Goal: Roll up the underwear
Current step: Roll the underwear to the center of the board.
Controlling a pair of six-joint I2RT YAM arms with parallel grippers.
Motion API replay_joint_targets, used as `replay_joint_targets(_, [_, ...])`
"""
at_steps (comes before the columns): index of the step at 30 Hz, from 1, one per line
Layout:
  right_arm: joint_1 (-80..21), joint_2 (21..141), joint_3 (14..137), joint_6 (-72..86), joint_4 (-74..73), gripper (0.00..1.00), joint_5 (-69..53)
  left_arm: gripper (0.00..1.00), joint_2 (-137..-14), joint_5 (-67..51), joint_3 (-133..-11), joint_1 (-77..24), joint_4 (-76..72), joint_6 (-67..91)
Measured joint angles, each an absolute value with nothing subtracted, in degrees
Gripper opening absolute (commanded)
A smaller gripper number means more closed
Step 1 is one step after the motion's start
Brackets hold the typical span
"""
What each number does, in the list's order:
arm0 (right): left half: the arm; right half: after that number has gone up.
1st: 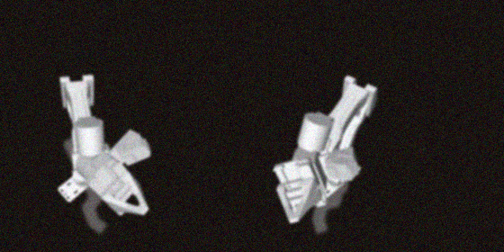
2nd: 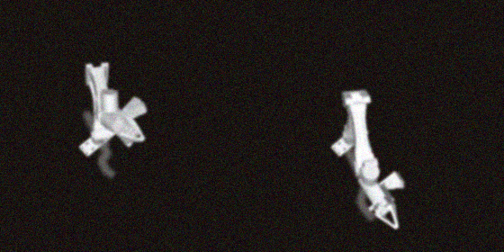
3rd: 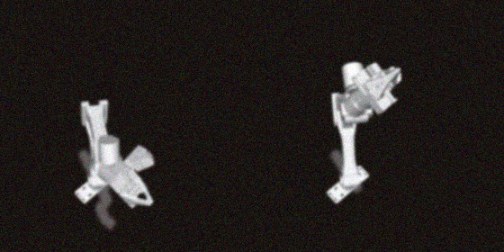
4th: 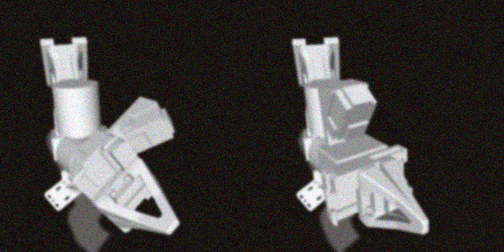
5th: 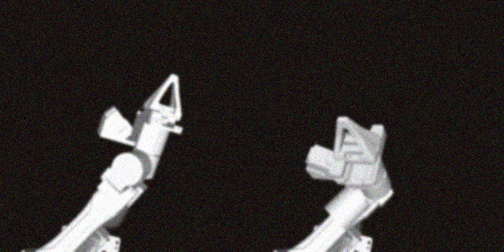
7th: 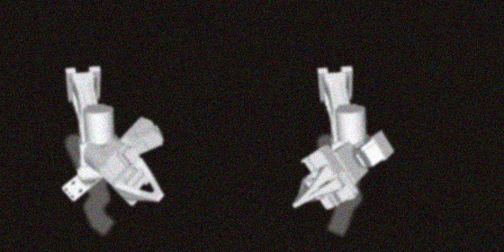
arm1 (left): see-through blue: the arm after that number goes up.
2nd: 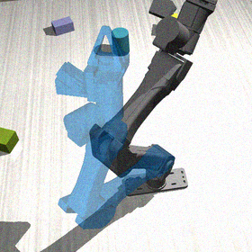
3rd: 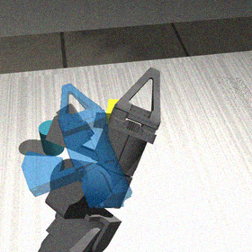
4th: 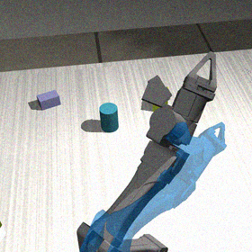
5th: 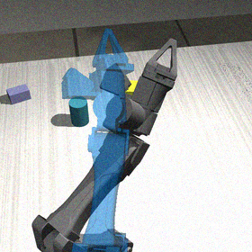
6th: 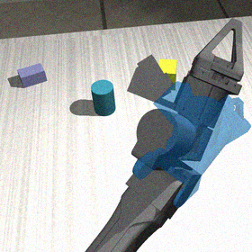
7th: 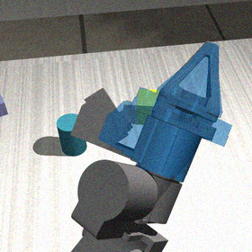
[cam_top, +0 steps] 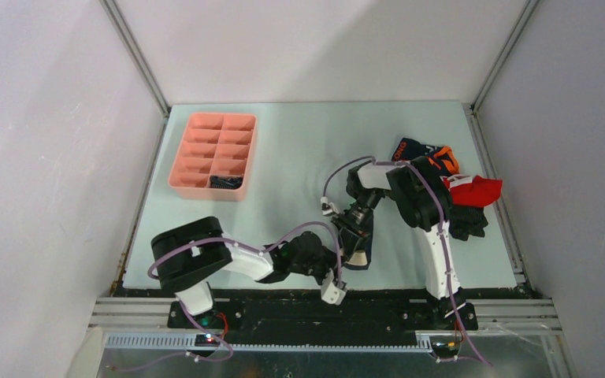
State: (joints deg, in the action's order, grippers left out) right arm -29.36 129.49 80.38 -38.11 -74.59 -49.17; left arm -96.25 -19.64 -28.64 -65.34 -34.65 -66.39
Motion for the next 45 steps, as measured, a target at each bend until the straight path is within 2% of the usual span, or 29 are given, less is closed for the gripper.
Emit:
replay_joint_targets(1, [-29.1, 128.9, 80.0, -37.5, -75.0, 0.75, -50.0, 0.0, -96.2, -19.8, -29.3, -65.3, -33.5, -66.4])
replay_joint_targets(2, [-28.5, 127.9, 79.6, -37.0, -75.4, 0.93, -50.9, 0.0, -96.2, -19.9, -30.3, -65.3, -31.8, -66.3])
replay_joint_targets(3, [-28.2, 126.4, 79.3, -36.8, -75.7, 0.98, -51.2, 0.0, -96.3, -20.2, -31.5, -65.3, -29.9, -66.0])
replay_joint_targets(7, [-23.9, 116.1, 77.9, -36.9, -71.1, 0.99, -49.6, 0.0, -96.8, -22.8, -36.8, -64.3, -21.5, -64.2])
replay_joint_targets(10, [-17.4, 99.6, 72.9, -34.5, -58.9, 0.99, -46.5, 0.0, -97.8, -27.3, -42.0, -62.5, -13.8, -61.3])
replay_joint_targets(14, [-8.3, 59.2, 47.4, -32.2, -29.8, 0.99, -39.3, 0.0, -101.1, -34.8, -49.7, -59.0, -4.2, -57.1])
replay_joint_targets(16, [-9.3, 40.0, 35.9, -35.3, -23.9, 0.92, -38.4, 0.0, -103.3, -39.3, -54.0, -57.0, 1.3, -55.8])
replay_joint_targets(18, [-12.2, 31.5, 30.3, -40.3, -23.5, 0.84, -38.5, 0.0, -105.7, -43.2, -58.4, -55.2, 6.9, -55.3])
replay_joint_targets(20, [-15.8, 30.1, 26.6, -45.3, -26.3, 0.78, -37.9, 0.0, -108.0, -46.4, -62.3, -54.1, 11.8, -55.4])
replay_joint_targets(27, [-31.9, 35.5, 22.3, -51.6, -29.2, 0.79, -30.2, 0.0, -113.0, -53.8, -70.0, -51.4, 22.5, -55.3])
replay_joint_targets(35, [-39.3, 46.6, 20.3, -52.8, -19.6, 0.76, -24.9, 0.0, -114.6, -58.4, -71.1, -49.7, 25.3, -51.9])
replay_joint_targets(39, [-41.2, 50.8, 19.9, -52.8, -15.8, 0.7, -23.1, 0.0, -115.2, -60.0, -71.2, -49.0, 25.4, -49.8])
replay_joint_targets(41, [-41.8, 52.5, 19.9, -52.9, -14.3, 0.62, -22.5, 0.0, -115.4, -60.7, -71.3, -48.6, 24.9, -48.4])
replay_joint_targets(42, [-42.0, 53.5, 19.9, -52.9, -13.8, 0.48, -22.3, 0.0, -115.5, -61.1, -71.3, -48.3, 24.5, -47.4])
replay_joint_targets(43, [-42.3, 54.3, 19.9, -52.9, -13.5, 0.4, -22.1, 0.0, -115.6, -61.5, -71.3, -48.1, 24.3, -46.5])
replay_joint_targets(44, [-42.4, 55.2, 19.9, -52.9, -13.2, 0.28, -21.9, 0.0, -115.7, -61.8, -71.3, -47.9, 24.1, -45.8])
replay_joint_targets(45, [-42.5, 55.9, 19.9, -53.0, -13.1, 0.22, -21.8, 0.0, -115.8, -62.0, -71.2, -47.6, 23.7, -44.8])
